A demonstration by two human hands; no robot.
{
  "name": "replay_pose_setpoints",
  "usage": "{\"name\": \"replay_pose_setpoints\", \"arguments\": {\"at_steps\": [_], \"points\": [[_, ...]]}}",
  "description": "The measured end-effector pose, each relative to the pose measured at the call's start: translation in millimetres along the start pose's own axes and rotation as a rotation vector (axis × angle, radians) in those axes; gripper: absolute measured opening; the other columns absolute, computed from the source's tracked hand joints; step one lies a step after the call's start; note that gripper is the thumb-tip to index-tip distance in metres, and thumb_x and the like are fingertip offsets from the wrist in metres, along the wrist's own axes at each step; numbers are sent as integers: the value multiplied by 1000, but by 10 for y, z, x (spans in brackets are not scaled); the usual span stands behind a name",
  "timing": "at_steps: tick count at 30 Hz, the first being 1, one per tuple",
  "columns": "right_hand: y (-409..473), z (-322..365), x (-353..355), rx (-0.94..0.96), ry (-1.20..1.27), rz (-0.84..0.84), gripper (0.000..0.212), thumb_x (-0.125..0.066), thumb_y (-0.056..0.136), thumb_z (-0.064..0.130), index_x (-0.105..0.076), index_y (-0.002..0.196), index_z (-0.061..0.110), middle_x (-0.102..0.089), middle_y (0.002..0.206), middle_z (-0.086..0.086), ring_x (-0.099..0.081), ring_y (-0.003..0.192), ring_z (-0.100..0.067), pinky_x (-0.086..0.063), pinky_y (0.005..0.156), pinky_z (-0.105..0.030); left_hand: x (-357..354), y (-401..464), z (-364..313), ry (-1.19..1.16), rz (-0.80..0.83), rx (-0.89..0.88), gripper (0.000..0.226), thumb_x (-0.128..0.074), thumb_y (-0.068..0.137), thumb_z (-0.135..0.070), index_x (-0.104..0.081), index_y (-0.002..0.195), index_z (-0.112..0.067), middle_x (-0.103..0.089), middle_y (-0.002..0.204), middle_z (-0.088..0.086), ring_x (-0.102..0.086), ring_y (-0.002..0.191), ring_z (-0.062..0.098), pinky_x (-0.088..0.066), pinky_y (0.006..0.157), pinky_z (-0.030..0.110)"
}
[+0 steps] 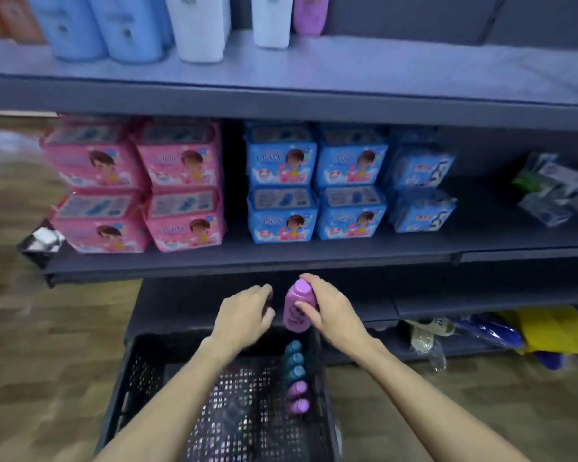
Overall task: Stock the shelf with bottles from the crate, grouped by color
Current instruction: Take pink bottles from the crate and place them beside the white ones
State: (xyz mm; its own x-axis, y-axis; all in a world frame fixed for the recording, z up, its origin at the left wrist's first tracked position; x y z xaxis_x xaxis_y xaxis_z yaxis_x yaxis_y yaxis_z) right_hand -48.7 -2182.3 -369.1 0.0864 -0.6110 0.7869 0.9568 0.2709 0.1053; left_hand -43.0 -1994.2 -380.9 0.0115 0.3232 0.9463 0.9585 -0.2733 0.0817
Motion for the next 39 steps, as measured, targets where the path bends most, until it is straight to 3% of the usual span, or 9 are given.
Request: {"name": "replay_pose_setpoints", "arguments": {"at_steps": [6, 9, 17, 26, 30, 36, 39], "points": [[288, 419, 732, 107, -63, -62, 55, -61, 96, 26, -40, 146, 14, -55, 134, -3, -49, 121, -18, -36, 103, -25, 749, 308, -246, 29, -217, -186, 11, -53, 81, -28, -48, 85, -19, -56, 76, -5, -57, 72, 23, -42, 55, 35], [436, 651, 1102, 142, -55, -130, 55, -61, 96, 29, -41, 145, 14, -56, 134, 0, -53, 120, -16, -41, 104, -30, 1101, 442, -335, 54, -299, -255, 14, -56, 81, -29, -50, 88, -19, -58, 78, -3, -60, 74, 24, -47, 55, 37], [755, 1417, 2177, 329, -131, -226, 52, -66, 92, 28, -45, 139, 17, -67, 112, 1, -62, 94, -15, -50, 89, -32, 2203, 784, -657, 200, -556, -404, 23, -44, 78, -41, -54, 90, -23, -60, 76, -4, -63, 70, 22, -46, 48, 33], [1100, 2074, 3267, 453, -122, -285, 45, -68, 92, 30, -51, 132, 19, -67, 108, 4, -65, 95, -11, -54, 84, -24, 3207, 1057, -974, 216, -712, -508, 16, -56, 82, -27, -57, 97, -21, -61, 77, -5, -62, 68, 25, -48, 51, 35], [1267, 2243, 3627, 461, -80, -292, 45, -67, 93, 28, -50, 133, 17, -66, 110, 3, -65, 97, -9, -55, 85, -24, 3562, 1233, -1110, 244, -711, -474, 14, -54, 86, -32, -54, 97, -23, -61, 81, -7, -61, 71, 22, -49, 56, 35], [1556, 2092, 3715, 350, -91, -256, 49, -65, 93, 27, -45, 138, 17, -64, 117, -3, -64, 103, -19, -56, 89, -40, 3630, 1536, -1249, 329, -560, -339, 23, -49, 86, -37, -53, 105, -24, -65, 103, -8, -62, 90, 22, -45, 63, 32], [1654, 1958, 3612, 298, 6, -255, 68, -67, 92, 26, -31, 149, 18, -61, 125, -3, -61, 110, -19, -50, 98, -37, 3549, 1591, -1273, 356, -533, -284, 25, -48, 88, -37, -50, 106, -21, -63, 99, -2, -57, 80, 24, -38, 62, 33]]}}
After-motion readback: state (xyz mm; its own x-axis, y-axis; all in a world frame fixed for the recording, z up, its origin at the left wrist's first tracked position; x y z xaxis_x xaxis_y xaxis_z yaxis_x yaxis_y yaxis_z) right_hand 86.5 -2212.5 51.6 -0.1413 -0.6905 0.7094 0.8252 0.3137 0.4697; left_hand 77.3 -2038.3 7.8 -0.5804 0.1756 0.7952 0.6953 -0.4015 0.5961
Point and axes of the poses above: each hand's wrist, its own y-axis towards the middle knuckle, its own x-axis out of the back of the hand, z = x × y, the point moved 3 cm from there along y, towards the middle knuckle
